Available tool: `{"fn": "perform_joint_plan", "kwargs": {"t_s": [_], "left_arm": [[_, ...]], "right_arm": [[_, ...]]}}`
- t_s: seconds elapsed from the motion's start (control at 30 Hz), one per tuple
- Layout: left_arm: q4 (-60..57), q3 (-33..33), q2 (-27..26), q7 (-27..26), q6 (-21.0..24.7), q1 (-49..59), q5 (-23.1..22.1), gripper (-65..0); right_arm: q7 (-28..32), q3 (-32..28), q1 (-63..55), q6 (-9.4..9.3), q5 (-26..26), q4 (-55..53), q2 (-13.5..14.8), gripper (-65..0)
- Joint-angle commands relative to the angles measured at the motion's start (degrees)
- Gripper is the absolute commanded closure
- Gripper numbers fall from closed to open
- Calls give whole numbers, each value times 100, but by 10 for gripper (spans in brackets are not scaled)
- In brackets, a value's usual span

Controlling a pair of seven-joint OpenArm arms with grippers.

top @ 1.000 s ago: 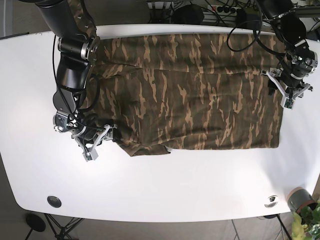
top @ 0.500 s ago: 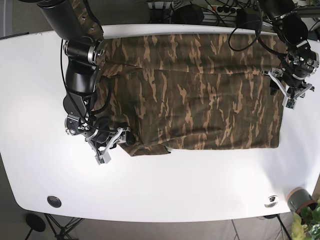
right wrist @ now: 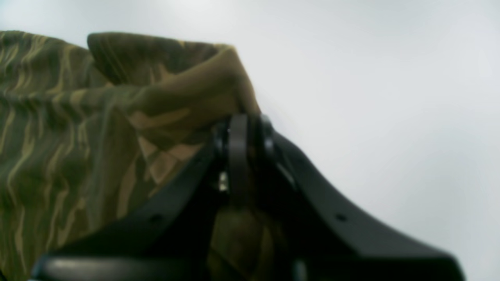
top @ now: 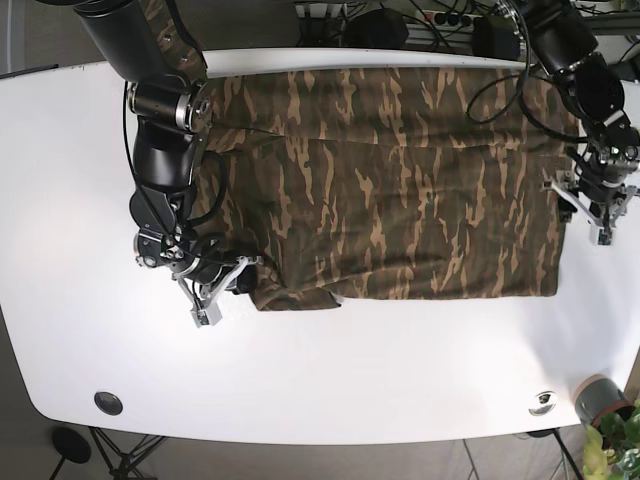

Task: Fold the T-shirt properly
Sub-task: 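Move the left gripper down the shirt side and grasp both hem corners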

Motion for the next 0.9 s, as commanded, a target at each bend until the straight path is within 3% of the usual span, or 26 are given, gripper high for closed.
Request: {"fn": "perform_joint_plan", "kwargs": {"t_s": [0.0, 0.27, 0.47, 0.6, 0.87], "left_arm": [[-174, -8, -186, -131, 366, -365, -69, -300], [-1554, 1, -222, -245, 1447, -1614, -69, -304], [-3101, 590, -547, -1247, 1526, -2238, -69, -419], [-4042, 907, -608, -1801, 1526, -2598, -78, -428], [-5765, 942, -802, -2443, 1518, -3337, -78, -428]], "right_arm": [[111, -11, 203, 39, 94, 81, 24, -36], [84, -11, 186, 48, 103, 213, 24, -21], [-452, -11, 151, 66, 103, 907, 6, -21], [-531, -11, 151, 75, 112, 1039, -3, -21], [-531, -11, 151, 83, 112, 1048, 6, -21]]}}
